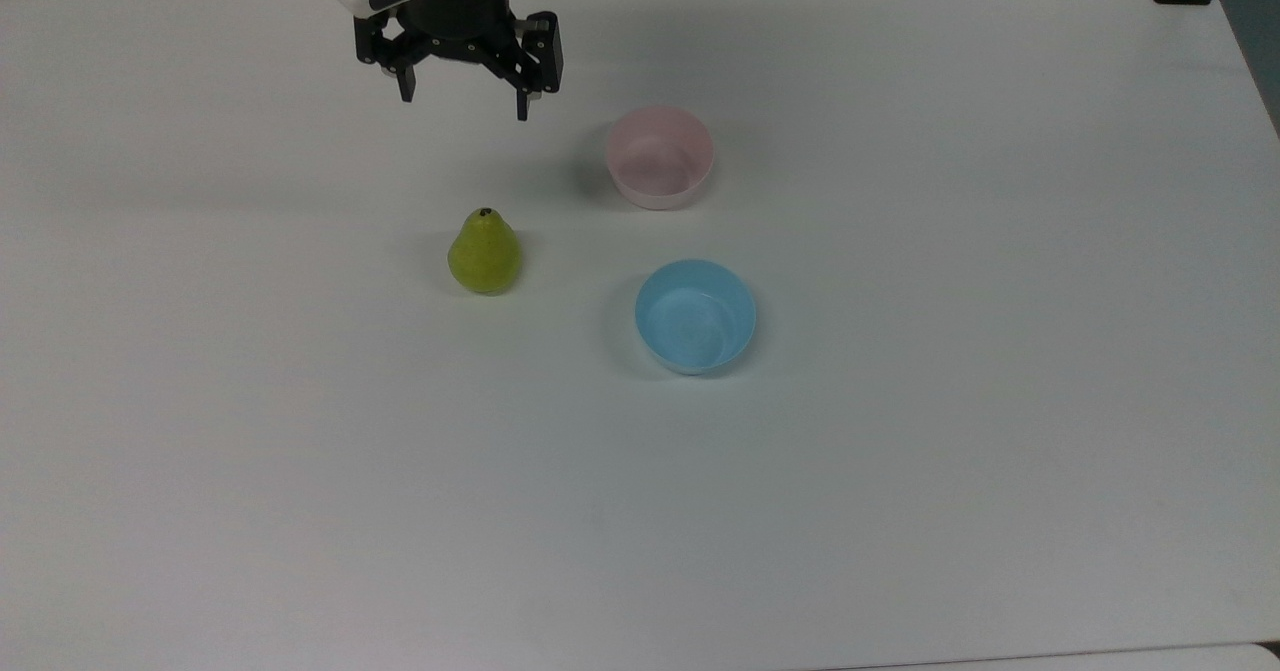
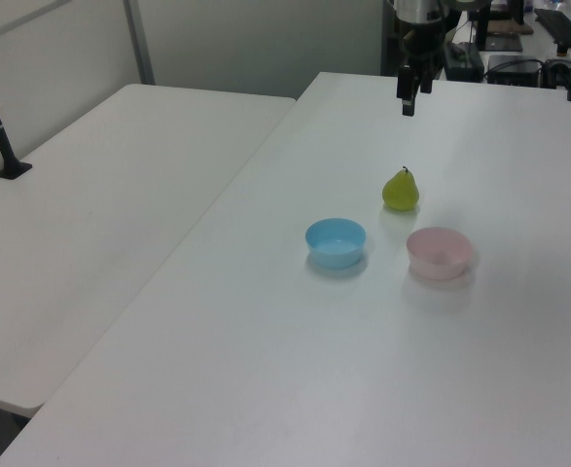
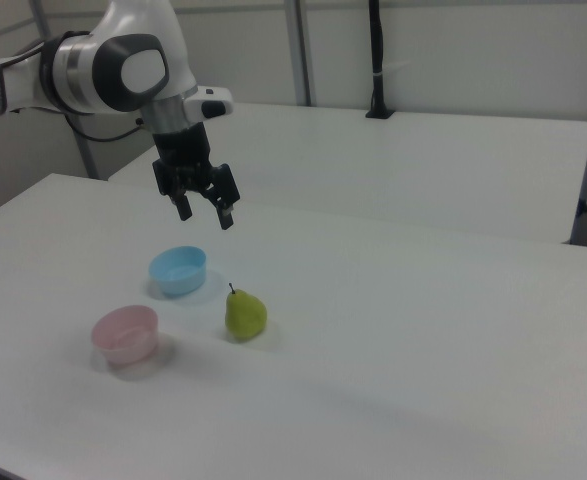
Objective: Place the pear in the bowl
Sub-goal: 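Move the open gripper down over the yellow-green pear, then close the gripper around the pear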
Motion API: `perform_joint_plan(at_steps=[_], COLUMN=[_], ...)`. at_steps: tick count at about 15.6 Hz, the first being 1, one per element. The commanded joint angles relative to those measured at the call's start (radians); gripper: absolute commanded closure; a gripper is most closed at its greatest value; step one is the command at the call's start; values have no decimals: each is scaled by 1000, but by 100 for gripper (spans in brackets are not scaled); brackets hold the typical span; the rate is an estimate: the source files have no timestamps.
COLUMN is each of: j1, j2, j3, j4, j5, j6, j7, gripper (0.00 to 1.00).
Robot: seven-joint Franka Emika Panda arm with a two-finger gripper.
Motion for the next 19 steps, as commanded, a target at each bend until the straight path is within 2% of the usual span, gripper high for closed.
perform_joint_plan(at_steps=[1,3,7,13,19], j1=[70,82,99,128,154], j2=[-17,-1,45,187,313], j3=[-129,-156,-160,-170,-175], j4=[-6,0,0,-2,-6], j5=[119,120,119,105,30], j6=[-86,-46,-10,116,177], j7=[-186,-176,-176,-188,-191], gripper=[0,0,0,0,0])
